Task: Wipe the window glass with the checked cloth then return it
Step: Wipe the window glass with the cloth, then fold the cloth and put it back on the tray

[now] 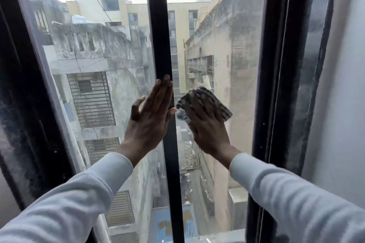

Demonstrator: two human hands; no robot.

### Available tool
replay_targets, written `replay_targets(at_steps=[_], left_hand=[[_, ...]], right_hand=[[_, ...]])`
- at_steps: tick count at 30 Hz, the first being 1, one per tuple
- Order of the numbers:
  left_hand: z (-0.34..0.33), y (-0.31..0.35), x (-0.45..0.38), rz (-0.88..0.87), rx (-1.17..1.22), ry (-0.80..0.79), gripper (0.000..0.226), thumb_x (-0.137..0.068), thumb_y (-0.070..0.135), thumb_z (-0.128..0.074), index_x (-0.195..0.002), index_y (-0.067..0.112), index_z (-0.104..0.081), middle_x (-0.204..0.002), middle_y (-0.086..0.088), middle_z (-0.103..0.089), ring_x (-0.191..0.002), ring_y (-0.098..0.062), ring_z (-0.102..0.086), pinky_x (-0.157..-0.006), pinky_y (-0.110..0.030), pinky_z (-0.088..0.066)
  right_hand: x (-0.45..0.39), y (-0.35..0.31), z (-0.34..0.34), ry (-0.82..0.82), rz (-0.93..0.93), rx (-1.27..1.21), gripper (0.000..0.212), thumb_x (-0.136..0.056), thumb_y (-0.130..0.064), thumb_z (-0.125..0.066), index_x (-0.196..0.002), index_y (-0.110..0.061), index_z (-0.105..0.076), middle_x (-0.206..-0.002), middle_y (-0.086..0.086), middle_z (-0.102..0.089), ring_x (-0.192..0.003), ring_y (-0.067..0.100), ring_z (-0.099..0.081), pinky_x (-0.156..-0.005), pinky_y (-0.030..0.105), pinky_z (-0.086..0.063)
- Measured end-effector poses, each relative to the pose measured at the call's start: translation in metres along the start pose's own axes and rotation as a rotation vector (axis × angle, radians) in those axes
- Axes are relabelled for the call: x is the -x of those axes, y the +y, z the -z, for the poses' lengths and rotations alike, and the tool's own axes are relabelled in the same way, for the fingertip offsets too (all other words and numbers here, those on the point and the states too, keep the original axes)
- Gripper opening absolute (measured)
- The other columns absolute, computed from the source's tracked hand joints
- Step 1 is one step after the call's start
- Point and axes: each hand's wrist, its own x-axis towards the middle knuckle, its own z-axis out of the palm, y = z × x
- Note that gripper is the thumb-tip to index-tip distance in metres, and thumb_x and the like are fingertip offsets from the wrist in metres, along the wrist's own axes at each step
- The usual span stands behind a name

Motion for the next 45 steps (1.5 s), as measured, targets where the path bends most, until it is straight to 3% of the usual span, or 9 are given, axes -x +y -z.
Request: replay_targets(at_steps=[3,7,10,15,23,26,30,37,45], left_hand=[[0.000,-0.004,0.000,-0.003,0.029,-0.011,0.064,-0.120,0.037,-0.034,-0.178,0.013,-0.017,-0.186,-0.003,-0.017,-0.170,-0.013,-0.025,-0.110,-0.042,-0.025],[0.003,-0.006,0.000,0.020,0.049,-0.051,0.065,-0.120,0.040,-0.034,-0.178,0.017,-0.017,-0.186,0.001,-0.016,-0.169,-0.010,-0.025,-0.115,-0.043,-0.022],[0.007,0.002,-0.002,0.056,0.056,-0.124,0.065,-0.121,0.041,-0.028,-0.179,0.018,-0.010,-0.187,0.003,-0.009,-0.171,-0.009,-0.019,-0.122,-0.043,-0.014],[0.017,0.002,-0.004,0.078,0.092,-0.207,0.066,-0.121,0.040,-0.029,-0.179,0.019,-0.006,-0.188,0.004,-0.005,-0.172,-0.010,-0.016,-0.126,-0.044,-0.010],[0.060,0.014,-0.023,0.292,0.639,-0.422,0.059,-0.117,0.030,-0.042,-0.173,0.015,-0.032,-0.185,-0.001,-0.019,-0.170,-0.020,-0.024,-0.131,-0.041,-0.030],[0.098,0.024,-0.036,0.710,1.185,-0.488,0.060,-0.115,0.060,-0.032,-0.120,0.015,-0.072,-0.124,-0.011,-0.074,-0.115,-0.030,-0.070,-0.102,-0.053,-0.059],[0.139,0.029,-0.029,1.124,1.728,-0.730,0.063,-0.105,0.078,-0.041,-0.105,0.029,-0.081,-0.087,0.007,-0.086,-0.075,-0.010,-0.084,-0.054,-0.021,-0.063],[0.168,0.032,0.007,1.149,1.680,-0.486,0.056,-0.114,0.050,-0.053,-0.123,-0.003,-0.067,-0.120,-0.026,-0.074,-0.111,-0.044,-0.073,-0.097,-0.061,-0.062],[0.197,0.124,0.125,1.051,1.668,-0.770,0.034,-0.108,0.054,-0.062,-0.092,0.024,-0.059,-0.082,0.011,-0.062,-0.071,-0.005,-0.058,-0.063,-0.025,-0.048]], right_hand=[[-0.081,0.054,0.019,0.129,0.110,0.104,0.054,-0.117,-0.033,-0.040,-0.171,-0.025,-0.035,-0.181,0.006,-0.030,-0.171,0.029,-0.018,-0.140,0.053,-0.013],[-0.020,0.044,0.020,0.317,-0.451,-0.054,0.058,-0.116,-0.023,-0.052,-0.170,-0.027,-0.032,-0.180,0.013,-0.027,-0.171,0.031,-0.016,-0.136,0.061,-0.024],[0.048,-0.016,0.003,0.107,-0.517,-0.192,0.055,-0.116,-0.029,-0.050,-0.169,-0.028,-0.036,-0.182,0.005,-0.023,-0.172,0.024,-0.011,-0.139,0.055,-0.019],[0.015,-0.042,0.044,0.154,-0.923,-0.904,0.037,-0.117,-0.044,-0.044,-0.146,-0.035,-0.066,-0.128,0.004,-0.077,-0.123,0.022,-0.071,-0.104,0.031,-0.057],[-0.012,-0.024,0.136,-0.053,-1.055,-1.916,0.046,-0.120,-0.029,-0.030,-0.156,-0.010,-0.052,-0.113,0.014,-0.082,-0.094,0.026,-0.083,-0.075,0.042,-0.071],[-0.004,-0.029,0.149,-0.063,-1.024,-1.969,0.049,-0.120,-0.018,-0.025,-0.139,-0.006,-0.068,-0.095,0.014,-0.085,-0.077,0.024,-0.085,-0.063,0.036,-0.070],[0.006,-0.046,0.176,-0.088,-0.951,-2.047,0.048,-0.121,-0.022,-0.028,-0.135,-0.006,-0.070,-0.098,0.021,-0.078,-0.068,0.029,-0.079,-0.054,0.037,-0.065],[0.059,-0.068,0.223,-0.029,-1.158,-1.498,0.039,-0.108,-0.009,-0.068,-0.142,0.008,-0.059,-0.072,-0.003,-0.075,-0.048,0.008,-0.064,-0.042,0.024,-0.052],[0.202,-0.110,0.262,-0.008,-1.526,-1.074,0.017,-0.096,-0.007,-0.082,-0.110,-0.014,-0.076,-0.095,-0.001,-0.079,-0.062,0.007,-0.070,-0.049,0.024,-0.055]])
